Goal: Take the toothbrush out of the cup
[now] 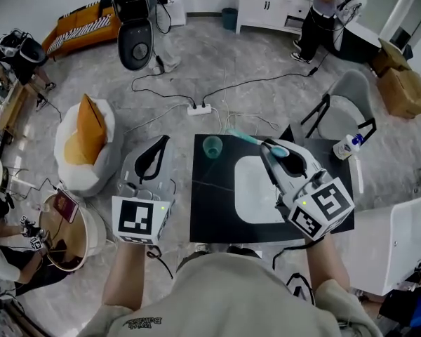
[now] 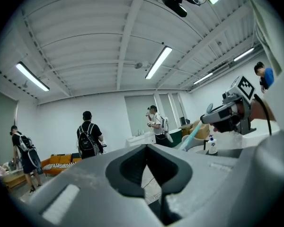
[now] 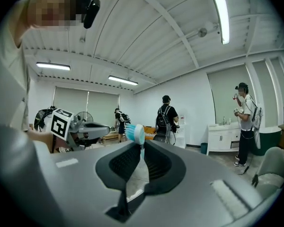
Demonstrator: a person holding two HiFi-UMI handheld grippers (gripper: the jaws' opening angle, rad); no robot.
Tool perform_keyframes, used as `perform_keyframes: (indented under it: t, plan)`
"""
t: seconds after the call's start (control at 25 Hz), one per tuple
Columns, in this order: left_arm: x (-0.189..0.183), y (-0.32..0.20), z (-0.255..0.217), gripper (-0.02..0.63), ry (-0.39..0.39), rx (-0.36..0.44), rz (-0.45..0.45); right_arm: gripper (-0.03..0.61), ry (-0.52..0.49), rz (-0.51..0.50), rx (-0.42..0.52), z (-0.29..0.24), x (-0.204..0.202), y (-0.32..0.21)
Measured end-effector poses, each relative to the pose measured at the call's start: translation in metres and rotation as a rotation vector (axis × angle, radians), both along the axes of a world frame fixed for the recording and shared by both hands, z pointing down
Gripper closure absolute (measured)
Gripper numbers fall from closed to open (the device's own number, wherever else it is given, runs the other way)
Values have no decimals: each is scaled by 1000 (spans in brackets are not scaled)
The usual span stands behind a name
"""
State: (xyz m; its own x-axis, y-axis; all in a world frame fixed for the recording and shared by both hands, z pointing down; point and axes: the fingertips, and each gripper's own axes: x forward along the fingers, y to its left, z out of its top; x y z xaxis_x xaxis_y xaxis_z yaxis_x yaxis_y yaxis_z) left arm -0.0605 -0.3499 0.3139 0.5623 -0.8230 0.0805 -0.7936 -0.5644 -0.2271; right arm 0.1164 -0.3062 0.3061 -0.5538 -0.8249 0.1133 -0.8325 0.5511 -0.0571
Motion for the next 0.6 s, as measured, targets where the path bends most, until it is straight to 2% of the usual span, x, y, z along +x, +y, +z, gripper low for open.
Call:
perform_keyframes:
  t: [0.24, 0.6]
  plan:
    - [2, 18, 0, 612, 29, -5, 2, 551, 8, 2, 45, -10, 3, 24]
    - [4, 41, 6, 612, 23, -14, 22, 552, 43, -34, -4, 10, -5, 43]
